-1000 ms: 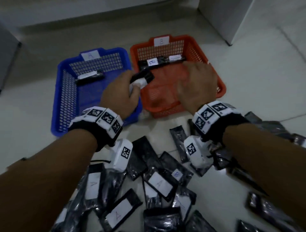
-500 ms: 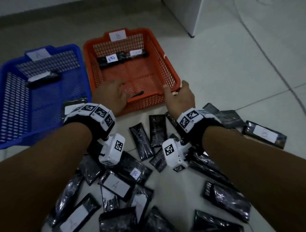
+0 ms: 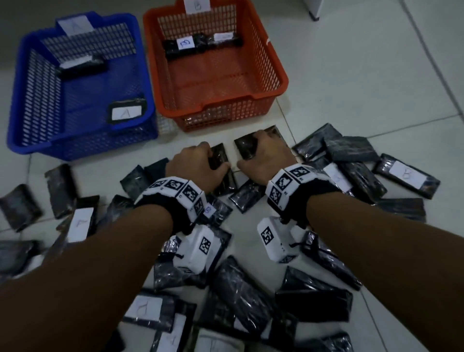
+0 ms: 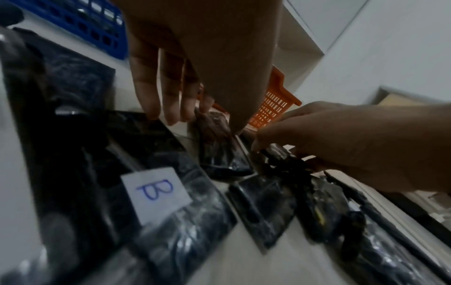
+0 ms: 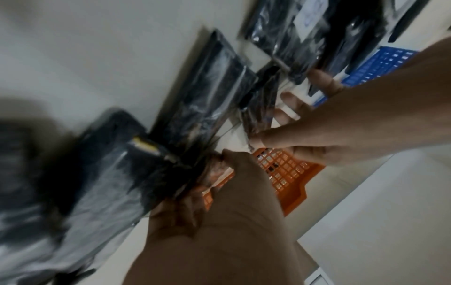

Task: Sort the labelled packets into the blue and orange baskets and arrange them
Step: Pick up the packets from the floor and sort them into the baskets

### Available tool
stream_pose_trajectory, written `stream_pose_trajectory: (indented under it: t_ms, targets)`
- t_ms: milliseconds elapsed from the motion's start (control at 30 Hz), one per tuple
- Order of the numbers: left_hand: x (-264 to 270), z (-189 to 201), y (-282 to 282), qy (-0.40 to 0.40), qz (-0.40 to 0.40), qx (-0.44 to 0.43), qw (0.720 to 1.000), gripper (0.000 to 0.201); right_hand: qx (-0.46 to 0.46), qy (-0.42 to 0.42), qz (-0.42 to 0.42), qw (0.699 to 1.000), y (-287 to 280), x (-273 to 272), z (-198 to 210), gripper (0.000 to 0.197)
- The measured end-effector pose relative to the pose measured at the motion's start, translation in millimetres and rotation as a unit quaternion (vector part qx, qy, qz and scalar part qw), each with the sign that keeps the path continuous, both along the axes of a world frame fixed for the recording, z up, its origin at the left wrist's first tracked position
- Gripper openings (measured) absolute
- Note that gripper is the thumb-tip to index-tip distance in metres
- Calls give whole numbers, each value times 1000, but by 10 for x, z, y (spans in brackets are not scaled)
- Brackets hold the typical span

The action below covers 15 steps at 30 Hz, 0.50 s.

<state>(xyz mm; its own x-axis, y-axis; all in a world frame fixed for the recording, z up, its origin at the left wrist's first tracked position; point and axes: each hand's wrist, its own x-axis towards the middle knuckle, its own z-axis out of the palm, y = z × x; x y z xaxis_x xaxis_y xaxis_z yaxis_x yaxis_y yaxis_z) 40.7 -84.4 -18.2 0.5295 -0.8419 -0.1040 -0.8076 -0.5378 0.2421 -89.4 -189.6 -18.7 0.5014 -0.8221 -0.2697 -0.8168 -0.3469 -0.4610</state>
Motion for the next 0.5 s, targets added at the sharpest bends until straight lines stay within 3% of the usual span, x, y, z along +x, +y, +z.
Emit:
stream_pose_trajectory:
  t_ms: [100, 167, 233, 300, 333, 433, 500]
  targets:
    - [-123, 33, -42, 16, 29, 23, 999, 62, 5, -92, -59, 994, 36, -100, 70, 44]
    - [-189, 66, -106, 30, 36, 56, 997, 69, 96, -202, -159, 962, 14, -151, 107, 28]
    - [-265, 101, -150, 42, 34, 83, 995, 68, 272, -303, -262, 875, -43, -198, 170, 29]
    - [-310, 112, -161, 59, 34, 87, 994, 62, 424, -385, -279, 771, -78, -259, 239, 34]
    - [-314, 114, -160, 77, 43, 74, 993, 56, 459, -406, -267, 744, -88, -289, 280, 35]
    - [-286, 217, -124, 216, 115, 13, 969, 22, 467, -416, -247, 740, -66, -288, 371, 38]
    - [-217, 312, -83, 365, 189, -32, 911, 18, 432, -415, -239, 764, -39, -240, 419, 28]
